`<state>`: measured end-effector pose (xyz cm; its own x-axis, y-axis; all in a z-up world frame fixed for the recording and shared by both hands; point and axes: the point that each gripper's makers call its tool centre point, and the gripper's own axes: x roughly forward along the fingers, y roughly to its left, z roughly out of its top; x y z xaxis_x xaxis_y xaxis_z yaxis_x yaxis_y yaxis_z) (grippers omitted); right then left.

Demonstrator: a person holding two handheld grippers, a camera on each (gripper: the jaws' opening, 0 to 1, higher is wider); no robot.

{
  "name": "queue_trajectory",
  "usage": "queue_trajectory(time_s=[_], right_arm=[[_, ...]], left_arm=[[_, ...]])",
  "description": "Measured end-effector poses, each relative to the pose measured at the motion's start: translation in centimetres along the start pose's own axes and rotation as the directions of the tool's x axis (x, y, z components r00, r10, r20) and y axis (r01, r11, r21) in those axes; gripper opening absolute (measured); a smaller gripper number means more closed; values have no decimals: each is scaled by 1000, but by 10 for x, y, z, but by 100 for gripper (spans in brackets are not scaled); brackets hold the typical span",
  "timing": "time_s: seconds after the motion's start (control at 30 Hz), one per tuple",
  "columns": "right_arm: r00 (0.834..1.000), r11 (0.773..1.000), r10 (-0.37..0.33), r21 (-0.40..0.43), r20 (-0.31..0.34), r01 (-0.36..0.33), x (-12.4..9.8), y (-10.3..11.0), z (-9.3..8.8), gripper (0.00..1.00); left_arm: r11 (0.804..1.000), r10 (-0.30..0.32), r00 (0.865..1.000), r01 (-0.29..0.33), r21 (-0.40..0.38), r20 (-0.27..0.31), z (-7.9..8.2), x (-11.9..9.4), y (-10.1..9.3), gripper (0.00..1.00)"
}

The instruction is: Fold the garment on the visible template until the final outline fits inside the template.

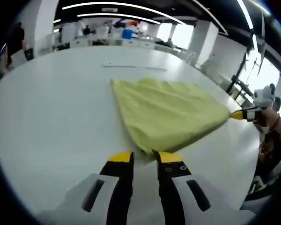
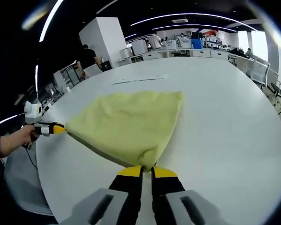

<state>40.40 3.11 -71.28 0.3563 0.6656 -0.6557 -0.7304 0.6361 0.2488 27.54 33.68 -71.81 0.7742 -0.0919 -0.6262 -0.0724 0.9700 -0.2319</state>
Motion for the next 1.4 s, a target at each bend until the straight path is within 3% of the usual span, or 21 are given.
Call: queue_trajectory(time_s=[0.4, 0.63, 0.8, 1.0, 1.13, 1.23, 1.3, 1.4], right_arm=[[1000, 1000, -8, -1, 5, 8, 1, 0, 0, 0], [1000, 999, -14, -48, 2, 14, -1, -2, 0, 0], [1000, 997, -22, -67, -1, 22, -2, -4, 1, 0], [999, 996, -41, -85, -5, 40, -6, -10, 2, 0], [999, 994, -40, -104, -14, 39, -6, -10, 2, 0], [999, 991, -42, -130, -29, 38, -6, -8, 1, 0], [999, 990, -43, -132, -33, 38, -6, -8, 0, 0], [998, 991, -42, -130, -41, 37, -7, -9, -2, 0]], left_arm=[[998, -29, 999, 30, -50, 12, 1, 3, -5, 3], [999, -44, 999, 44, 4, 3, 0, 2, -2, 0], [993, -45, 999, 46, 109, -13, 1, -2, 1, 0], [985, -46, 999, 50, 163, -27, 2, -6, 6, 0], [968, -55, 997, 67, 241, -54, 2, -6, 6, 0], [942, -53, 996, 75, 327, -74, 1, -5, 3, 0], [938, -53, 995, 77, 338, -80, -1, -6, 1, 0], [917, -67, 994, 95, 387, -83, -5, -8, 0, 0]])
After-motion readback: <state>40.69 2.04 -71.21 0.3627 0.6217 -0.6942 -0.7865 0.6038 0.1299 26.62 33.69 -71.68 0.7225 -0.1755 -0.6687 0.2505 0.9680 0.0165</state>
